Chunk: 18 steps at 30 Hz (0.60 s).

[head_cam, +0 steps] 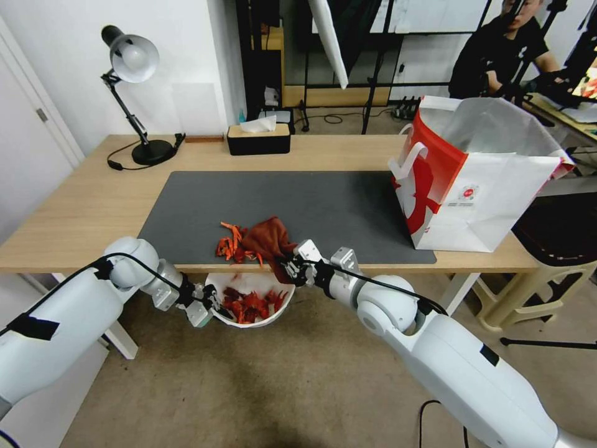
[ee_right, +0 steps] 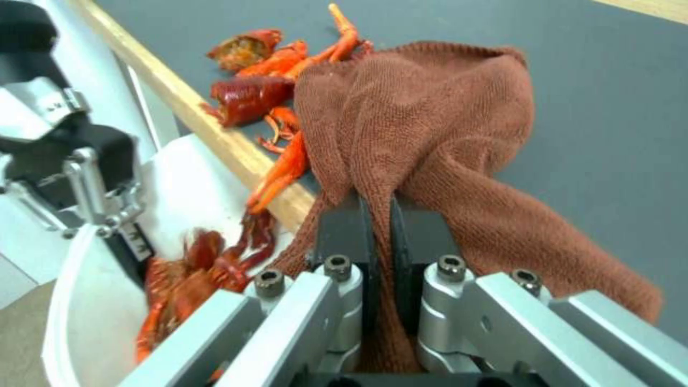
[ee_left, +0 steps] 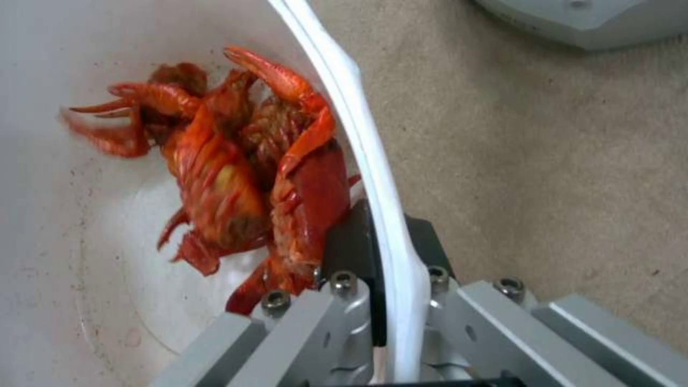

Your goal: Sweep shrimp from table into container with towel, then put container into takeout bag.

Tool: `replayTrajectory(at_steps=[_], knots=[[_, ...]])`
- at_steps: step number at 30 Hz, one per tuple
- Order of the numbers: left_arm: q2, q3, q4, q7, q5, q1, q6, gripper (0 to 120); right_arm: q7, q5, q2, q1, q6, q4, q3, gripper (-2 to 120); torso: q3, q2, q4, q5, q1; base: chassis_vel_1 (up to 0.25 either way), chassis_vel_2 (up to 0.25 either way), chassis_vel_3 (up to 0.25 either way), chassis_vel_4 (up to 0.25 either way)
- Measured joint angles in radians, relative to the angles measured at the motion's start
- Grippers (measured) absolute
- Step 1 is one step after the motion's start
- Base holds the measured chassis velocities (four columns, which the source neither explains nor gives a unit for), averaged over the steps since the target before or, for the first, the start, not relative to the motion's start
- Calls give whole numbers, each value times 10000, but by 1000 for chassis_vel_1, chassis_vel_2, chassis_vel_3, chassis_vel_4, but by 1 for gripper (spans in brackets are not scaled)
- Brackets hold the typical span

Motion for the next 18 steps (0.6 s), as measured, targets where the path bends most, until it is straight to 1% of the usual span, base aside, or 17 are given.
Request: replayTrajectory(at_steps=[7, 18], knots=[[-2, 23, 11, -1, 0, -43, 2, 0, -140, -117, -191, -380, 13, 347, 162, 2, 0, 0, 0, 1, 0, 0, 0, 0, 0], [-2, 96, 62, -3, -9, -160, 3, 0, -751, -486, -487, -1121, 238, 798, 558, 2, 0, 0, 0, 0, 0, 0, 0, 0, 0]])
